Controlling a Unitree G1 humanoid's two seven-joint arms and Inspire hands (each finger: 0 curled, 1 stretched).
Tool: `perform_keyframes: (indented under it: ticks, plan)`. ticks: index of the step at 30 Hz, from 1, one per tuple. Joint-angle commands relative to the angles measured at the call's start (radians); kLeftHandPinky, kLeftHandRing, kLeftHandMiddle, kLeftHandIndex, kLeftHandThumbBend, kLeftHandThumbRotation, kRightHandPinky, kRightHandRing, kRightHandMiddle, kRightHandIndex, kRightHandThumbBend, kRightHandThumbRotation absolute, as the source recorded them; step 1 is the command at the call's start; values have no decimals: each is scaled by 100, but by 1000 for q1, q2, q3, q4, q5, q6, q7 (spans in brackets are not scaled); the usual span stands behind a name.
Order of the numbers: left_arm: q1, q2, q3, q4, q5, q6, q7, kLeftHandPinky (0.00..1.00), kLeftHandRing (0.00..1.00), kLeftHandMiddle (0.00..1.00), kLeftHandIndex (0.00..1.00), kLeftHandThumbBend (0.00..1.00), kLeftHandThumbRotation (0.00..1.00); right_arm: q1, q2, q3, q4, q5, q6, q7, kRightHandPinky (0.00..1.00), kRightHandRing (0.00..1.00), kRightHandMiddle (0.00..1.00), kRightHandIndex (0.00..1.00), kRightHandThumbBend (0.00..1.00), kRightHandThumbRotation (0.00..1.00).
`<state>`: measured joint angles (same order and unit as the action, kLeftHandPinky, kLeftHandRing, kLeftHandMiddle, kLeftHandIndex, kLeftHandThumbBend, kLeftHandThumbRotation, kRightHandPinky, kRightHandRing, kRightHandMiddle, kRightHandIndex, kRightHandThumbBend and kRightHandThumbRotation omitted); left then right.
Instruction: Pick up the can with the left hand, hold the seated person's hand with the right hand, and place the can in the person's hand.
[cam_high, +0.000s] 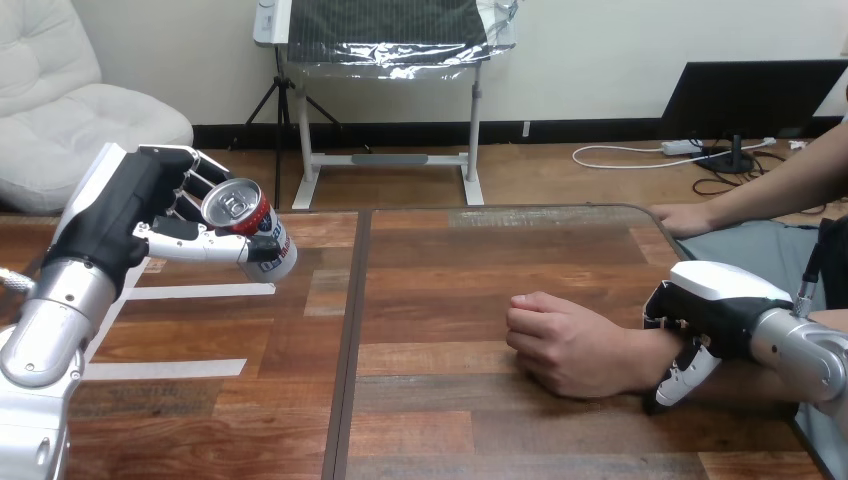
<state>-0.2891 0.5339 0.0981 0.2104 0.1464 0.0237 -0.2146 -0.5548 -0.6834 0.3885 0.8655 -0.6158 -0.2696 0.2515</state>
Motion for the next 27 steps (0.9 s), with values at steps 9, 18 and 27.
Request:
perform_keyframes:
  ticks: [9,18,27]
  plan:
    - [-59,6,5,-43,8,-25,16,29,34,38,41,76,0,41,31,-4,22,37,-2,40,23,30,37,40,84,0]
    - [-65,-1,4,-39,10,-16,15,29,35,38,41,76,0,35,28,-22,18,56,-5,39,23,29,36,38,85,0]
    - [-68,-8,3,-39,7,-5,10,30,35,38,42,75,0,30,16,-46,-24,75,1,58,23,29,36,39,85,2]
